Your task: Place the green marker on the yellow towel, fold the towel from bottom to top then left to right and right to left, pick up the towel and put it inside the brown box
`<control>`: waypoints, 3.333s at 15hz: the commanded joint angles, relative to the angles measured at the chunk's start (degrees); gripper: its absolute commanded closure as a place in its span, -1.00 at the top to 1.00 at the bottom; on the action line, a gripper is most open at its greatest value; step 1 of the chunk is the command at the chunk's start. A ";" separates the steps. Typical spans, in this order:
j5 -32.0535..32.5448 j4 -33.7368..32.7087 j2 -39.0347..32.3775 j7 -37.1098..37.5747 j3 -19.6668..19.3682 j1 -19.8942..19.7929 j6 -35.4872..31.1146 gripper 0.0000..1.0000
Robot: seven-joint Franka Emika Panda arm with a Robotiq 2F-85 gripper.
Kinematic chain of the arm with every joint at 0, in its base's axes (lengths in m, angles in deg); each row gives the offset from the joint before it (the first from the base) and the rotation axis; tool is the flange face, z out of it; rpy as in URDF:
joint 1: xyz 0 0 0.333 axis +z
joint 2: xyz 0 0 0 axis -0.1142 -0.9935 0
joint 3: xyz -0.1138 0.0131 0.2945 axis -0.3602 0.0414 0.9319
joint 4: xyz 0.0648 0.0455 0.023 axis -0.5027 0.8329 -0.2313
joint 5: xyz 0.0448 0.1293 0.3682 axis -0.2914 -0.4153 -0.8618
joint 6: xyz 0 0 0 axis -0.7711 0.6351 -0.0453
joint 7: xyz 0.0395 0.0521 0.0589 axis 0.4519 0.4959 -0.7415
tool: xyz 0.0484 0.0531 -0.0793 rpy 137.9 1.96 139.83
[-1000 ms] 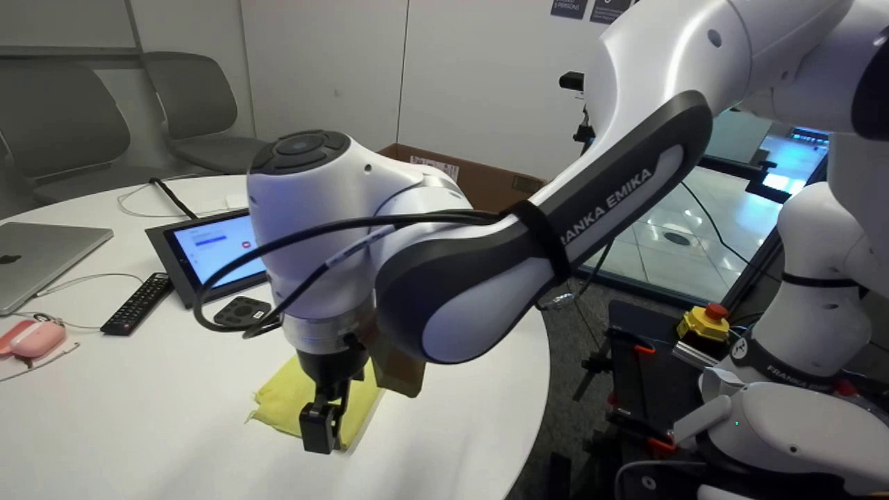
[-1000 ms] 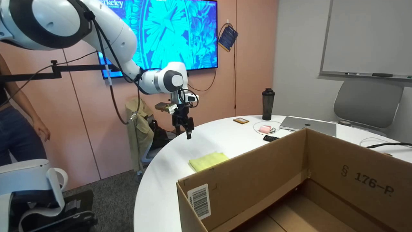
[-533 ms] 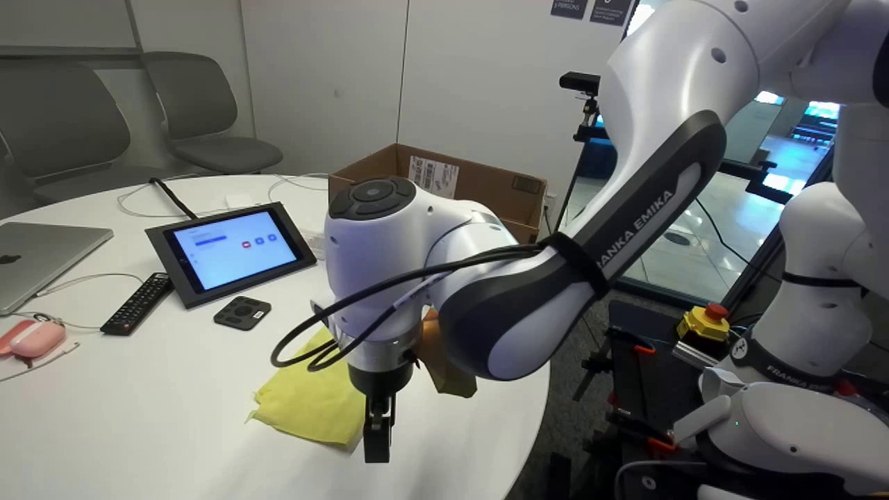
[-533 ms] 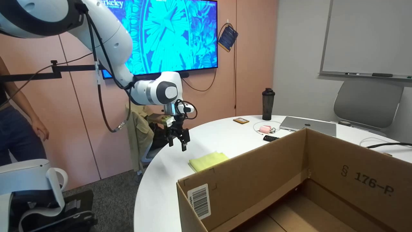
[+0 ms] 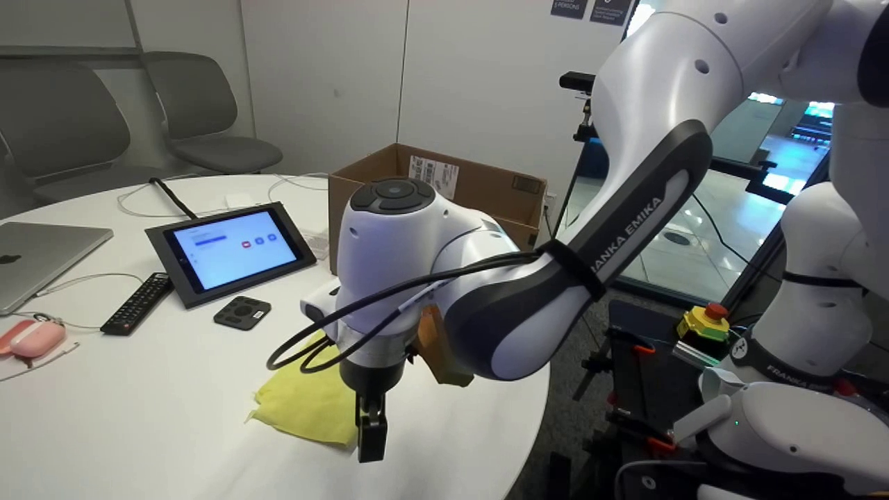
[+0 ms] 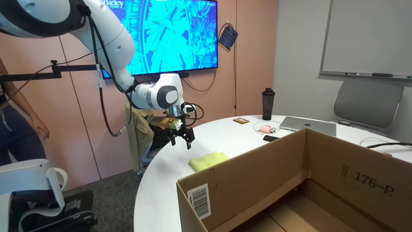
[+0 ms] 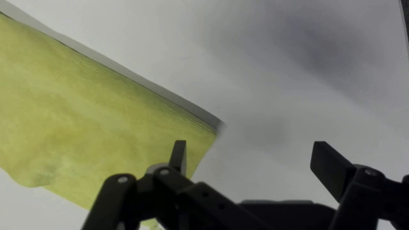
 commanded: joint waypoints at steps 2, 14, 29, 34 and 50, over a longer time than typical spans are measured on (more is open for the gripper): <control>0.72 -0.21 -1.77 -7.26 2.69 -2.07 -1.42 1.00; 8.68 -4.40 -7.35 -11.70 -0.04 -1.29 -1.08 1.00; 7.85 -14.77 -16.90 -17.18 0.86 -2.72 0.55 0.48; 7.52 -15.74 -17.40 -16.82 0.84 -2.92 0.77 -0.06; -6.20 -12.01 -12.46 -4.61 2.67 -6.43 -2.56 -0.92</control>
